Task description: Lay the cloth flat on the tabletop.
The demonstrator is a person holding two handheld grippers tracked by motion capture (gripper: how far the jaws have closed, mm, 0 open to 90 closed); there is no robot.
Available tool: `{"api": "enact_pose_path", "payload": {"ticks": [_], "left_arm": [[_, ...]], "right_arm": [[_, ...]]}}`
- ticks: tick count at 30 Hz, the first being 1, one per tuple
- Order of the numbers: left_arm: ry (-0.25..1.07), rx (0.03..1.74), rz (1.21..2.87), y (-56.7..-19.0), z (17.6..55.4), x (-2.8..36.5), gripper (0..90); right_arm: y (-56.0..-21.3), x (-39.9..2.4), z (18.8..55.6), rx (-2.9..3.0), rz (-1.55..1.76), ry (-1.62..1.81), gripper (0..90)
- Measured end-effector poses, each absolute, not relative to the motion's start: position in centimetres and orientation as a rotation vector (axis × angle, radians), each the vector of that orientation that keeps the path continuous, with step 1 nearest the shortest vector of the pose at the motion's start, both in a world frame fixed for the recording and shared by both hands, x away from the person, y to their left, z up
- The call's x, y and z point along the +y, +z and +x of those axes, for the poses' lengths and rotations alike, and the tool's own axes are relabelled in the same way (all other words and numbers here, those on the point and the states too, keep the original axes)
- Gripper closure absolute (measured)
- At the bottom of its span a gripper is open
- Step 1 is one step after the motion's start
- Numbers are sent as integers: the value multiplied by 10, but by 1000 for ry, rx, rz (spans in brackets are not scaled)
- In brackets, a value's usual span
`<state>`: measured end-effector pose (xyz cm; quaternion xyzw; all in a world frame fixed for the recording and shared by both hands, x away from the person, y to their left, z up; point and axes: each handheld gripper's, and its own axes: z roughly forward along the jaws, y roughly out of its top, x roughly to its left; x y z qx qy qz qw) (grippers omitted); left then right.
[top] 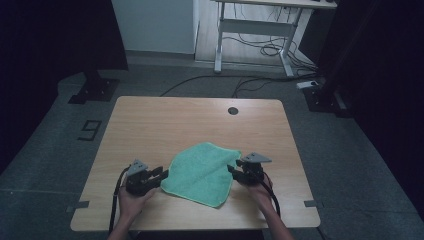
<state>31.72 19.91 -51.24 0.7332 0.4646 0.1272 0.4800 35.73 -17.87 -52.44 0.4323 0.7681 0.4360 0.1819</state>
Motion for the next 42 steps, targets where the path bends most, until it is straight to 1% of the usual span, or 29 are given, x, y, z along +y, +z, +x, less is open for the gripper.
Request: {"api": "enact_pose_path", "payload": {"ticks": [3,7,13,18,22,28,32,35,38,40,42], "left_arm": [[268,1145,1798,-515,338,190,663],[252,1163,1838,-520,364,176,664],[305,1185,1916,-524,389,158,661],[289,1207,1961,-532,403,150,656],[283,1216,2004,-540,402,146,668],[327,1223,2018,-543,395,143,685],[377,1212,2014,-545,380,144,699],[386,1217,2002,-546,366,146,700],[378,1210,2012,-545,356,147,693],[342,1210,2024,-543,354,148,672],[346,1210,2008,-540,356,151,648]], "right_arm": [[-527,-172,348,2179,1208,1247,528],[-534,-162,339,2218,1205,1254,519],[-545,-144,334,2284,1177,1220,505],[-548,-136,328,2311,1151,1212,493],[-548,-134,322,2329,1129,1210,488],[-551,-130,318,2353,1090,1152,485],[-551,-136,318,2368,1077,1131,488],[-551,-146,320,2363,1086,1140,500],[-551,-154,322,2365,1093,1151,506],[-551,-157,324,2371,1095,1155,507],[-551,-157,324,2374,1098,1161,507]]}}
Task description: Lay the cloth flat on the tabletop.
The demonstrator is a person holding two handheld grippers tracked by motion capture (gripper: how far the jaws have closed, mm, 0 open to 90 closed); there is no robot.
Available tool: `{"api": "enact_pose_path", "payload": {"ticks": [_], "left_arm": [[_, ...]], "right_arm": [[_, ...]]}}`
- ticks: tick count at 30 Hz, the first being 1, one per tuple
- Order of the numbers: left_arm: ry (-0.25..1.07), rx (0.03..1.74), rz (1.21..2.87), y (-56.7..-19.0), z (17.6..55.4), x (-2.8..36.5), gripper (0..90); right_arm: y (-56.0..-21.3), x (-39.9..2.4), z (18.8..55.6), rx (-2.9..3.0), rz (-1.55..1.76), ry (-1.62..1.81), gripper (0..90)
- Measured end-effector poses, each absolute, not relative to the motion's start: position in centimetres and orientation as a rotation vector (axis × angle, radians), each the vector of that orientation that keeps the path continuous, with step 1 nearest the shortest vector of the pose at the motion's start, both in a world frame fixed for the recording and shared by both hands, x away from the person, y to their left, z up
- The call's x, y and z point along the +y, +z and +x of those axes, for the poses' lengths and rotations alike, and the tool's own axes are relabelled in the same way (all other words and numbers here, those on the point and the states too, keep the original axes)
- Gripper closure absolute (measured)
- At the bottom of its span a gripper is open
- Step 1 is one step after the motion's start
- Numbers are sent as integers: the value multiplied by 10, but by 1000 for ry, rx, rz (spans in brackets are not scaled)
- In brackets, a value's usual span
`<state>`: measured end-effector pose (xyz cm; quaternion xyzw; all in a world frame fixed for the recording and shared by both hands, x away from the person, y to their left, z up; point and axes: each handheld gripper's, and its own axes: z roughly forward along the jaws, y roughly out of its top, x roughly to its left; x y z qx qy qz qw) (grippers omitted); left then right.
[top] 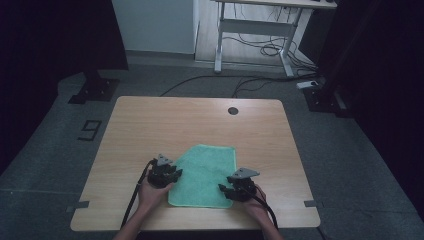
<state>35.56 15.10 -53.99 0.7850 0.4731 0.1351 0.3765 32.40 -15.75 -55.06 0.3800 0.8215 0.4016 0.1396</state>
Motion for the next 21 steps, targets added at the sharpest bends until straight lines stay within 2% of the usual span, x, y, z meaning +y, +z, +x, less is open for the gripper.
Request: {"api": "enact_pose_path", "payload": {"ticks": [5,7,13,17,21], "left_arm": [[332,1221,1926,-527,379,159,600],[318,1234,1926,-525,391,158,567],[241,1255,1965,-532,415,146,557],[246,1241,2004,-536,416,138,596],[236,1237,2042,-539,416,134,720]], "right_arm": [[-551,-158,324,2378,1091,1162,505],[-551,-159,324,2379,1095,1169,505],[-551,-159,324,2376,1099,1174,504],[-551,-160,325,2379,1100,1176,505],[-551,-163,326,2372,1112,1179,506]]}}
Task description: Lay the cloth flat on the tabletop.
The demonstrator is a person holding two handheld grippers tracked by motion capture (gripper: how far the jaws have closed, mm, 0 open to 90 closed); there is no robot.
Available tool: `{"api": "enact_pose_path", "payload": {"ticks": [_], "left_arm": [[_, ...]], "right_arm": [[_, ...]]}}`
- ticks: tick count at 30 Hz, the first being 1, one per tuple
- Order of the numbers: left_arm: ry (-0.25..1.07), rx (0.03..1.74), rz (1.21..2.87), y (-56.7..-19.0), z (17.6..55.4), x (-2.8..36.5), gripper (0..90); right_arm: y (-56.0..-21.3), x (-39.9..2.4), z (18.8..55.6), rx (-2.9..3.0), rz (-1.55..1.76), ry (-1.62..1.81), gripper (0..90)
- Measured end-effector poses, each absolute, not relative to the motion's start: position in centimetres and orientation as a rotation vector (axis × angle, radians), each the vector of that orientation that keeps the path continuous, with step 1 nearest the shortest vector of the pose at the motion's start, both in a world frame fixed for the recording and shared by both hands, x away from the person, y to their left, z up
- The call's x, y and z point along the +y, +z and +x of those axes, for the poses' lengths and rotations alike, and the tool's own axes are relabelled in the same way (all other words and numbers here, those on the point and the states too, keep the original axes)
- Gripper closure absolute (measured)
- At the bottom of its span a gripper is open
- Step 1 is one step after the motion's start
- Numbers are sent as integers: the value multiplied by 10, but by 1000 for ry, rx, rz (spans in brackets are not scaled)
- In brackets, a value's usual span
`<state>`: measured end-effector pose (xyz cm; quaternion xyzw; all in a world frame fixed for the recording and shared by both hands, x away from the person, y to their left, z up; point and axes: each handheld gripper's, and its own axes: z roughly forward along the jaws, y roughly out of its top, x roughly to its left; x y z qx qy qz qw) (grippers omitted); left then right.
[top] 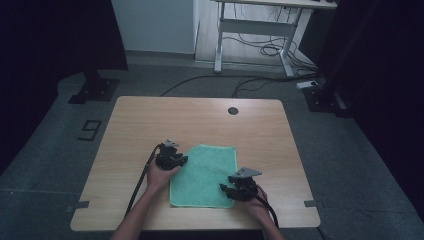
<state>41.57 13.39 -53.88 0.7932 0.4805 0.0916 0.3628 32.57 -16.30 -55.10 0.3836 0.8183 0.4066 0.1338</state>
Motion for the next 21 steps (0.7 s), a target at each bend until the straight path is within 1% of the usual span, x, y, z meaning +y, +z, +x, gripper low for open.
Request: {"api": "enact_pose_path", "payload": {"ticks": [1,4,7,11,15,16,19,20,21], "left_arm": [[228,1234,2039,-539,415,134,763],[236,1211,2038,-534,412,132,847],[245,1170,2039,-528,406,128,864],[282,1067,2039,-515,384,112,864],[261,935,2115,-515,357,86,835],[224,911,2152,-520,352,79,823],[167,867,2203,-530,344,70,717],[156,862,2192,-530,344,71,677],[149,862,2177,-529,343,72,657]], "right_arm": [[-551,-163,326,2370,1117,1179,507],[-551,-164,326,2366,1122,1178,507],[-551,-164,326,2363,1122,1175,507],[-551,-165,326,2360,1129,1181,508],[-551,-165,326,2356,1131,1179,508],[-551,-165,326,2356,1131,1181,508],[-551,-166,325,2351,1135,1180,508],[-551,-166,325,2352,1136,1178,508],[-551,-167,325,2352,1138,1179,508]]}}
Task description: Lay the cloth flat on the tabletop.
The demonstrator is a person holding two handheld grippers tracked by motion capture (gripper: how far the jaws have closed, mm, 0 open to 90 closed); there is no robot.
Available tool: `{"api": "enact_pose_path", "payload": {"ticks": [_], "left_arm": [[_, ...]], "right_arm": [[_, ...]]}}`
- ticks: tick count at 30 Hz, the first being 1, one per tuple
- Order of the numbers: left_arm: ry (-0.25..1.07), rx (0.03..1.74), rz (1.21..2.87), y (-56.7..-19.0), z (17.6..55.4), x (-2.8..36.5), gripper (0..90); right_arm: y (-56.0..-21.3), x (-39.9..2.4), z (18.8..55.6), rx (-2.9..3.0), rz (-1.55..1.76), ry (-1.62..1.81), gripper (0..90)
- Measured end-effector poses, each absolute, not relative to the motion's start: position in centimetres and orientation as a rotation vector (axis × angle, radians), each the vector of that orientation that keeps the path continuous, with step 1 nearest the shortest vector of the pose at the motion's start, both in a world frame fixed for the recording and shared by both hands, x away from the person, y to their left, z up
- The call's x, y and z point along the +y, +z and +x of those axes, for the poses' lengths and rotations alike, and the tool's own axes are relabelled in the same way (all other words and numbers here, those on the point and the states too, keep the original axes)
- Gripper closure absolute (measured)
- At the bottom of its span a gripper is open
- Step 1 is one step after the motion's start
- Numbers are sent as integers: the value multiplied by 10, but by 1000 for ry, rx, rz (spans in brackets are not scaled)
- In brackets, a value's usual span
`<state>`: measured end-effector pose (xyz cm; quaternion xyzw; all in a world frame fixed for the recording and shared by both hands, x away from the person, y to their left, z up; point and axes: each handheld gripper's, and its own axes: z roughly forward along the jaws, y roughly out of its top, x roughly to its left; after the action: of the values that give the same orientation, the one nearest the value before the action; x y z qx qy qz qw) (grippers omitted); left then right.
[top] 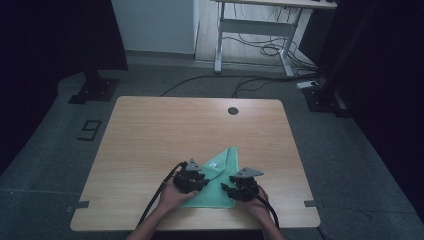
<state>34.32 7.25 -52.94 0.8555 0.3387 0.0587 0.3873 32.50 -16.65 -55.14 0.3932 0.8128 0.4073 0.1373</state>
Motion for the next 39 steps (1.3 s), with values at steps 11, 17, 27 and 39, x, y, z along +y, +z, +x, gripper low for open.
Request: {"api": "enact_pose_path", "payload": {"ticks": [11,17,27,39], "left_arm": [[181,1034,2062,-518,376,99,589],[184,1039,2093,-531,381,84,537],[290,964,2112,-535,373,78,789],[333,943,2022,-510,369,97,855]], "right_arm": [[-552,-168,326,2349,1144,1185,506],[-552,-168,326,2348,1145,1191,505],[-552,-168,325,2347,1143,1191,503],[-552,-169,326,2347,1150,1204,501]]}}
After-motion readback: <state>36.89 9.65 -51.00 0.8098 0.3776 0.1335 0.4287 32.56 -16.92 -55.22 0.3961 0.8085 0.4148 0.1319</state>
